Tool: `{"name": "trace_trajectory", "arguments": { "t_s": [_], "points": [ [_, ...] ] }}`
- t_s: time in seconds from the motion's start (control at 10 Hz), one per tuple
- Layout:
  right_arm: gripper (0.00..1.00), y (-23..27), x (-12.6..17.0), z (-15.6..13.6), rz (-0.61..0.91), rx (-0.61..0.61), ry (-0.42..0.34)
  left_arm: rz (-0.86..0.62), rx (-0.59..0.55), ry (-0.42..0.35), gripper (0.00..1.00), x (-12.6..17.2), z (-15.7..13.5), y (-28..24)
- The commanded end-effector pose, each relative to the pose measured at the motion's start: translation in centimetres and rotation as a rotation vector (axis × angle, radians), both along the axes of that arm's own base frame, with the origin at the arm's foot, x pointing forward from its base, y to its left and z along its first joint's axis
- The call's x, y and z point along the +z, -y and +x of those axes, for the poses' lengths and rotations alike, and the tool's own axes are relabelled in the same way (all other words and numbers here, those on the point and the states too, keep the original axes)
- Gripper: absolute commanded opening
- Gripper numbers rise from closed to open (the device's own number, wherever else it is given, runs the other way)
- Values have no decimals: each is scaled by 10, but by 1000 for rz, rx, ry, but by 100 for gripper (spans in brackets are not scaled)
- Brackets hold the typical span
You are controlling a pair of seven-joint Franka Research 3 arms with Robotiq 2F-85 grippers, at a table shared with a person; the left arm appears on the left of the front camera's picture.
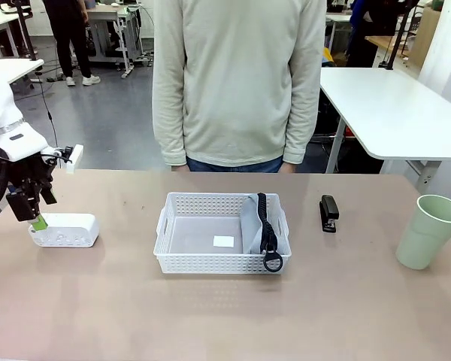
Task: Efficiently arrange items inside the basket to fit them all.
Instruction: Pick up the Digital clock and place it inside the Organizing basket.
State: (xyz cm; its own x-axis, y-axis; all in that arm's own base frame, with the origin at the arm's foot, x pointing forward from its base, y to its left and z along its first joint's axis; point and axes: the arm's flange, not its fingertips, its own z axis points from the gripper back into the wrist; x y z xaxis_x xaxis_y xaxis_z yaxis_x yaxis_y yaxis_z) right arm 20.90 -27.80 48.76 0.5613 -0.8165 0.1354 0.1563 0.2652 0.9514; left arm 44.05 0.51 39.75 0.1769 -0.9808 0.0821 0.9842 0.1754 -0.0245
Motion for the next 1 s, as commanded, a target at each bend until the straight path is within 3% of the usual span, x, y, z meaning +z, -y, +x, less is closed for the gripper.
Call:
{"name": "trace_trajectory", "arguments": {
  "t_s": [0.0, 0.5, 0.9],
  "points": [
    [100, 1, 0, 2, -7, 1, 39, 5, -6, -5, 100, -8, 9, 0],
    [100, 1, 0, 2, -7, 1, 39, 25, -107, 75, 100, -41, 11, 8],
    [100, 1, 0, 2, -7, 1, 39, 51, -147, -23, 100, -67, 19, 18]
  ]
}}
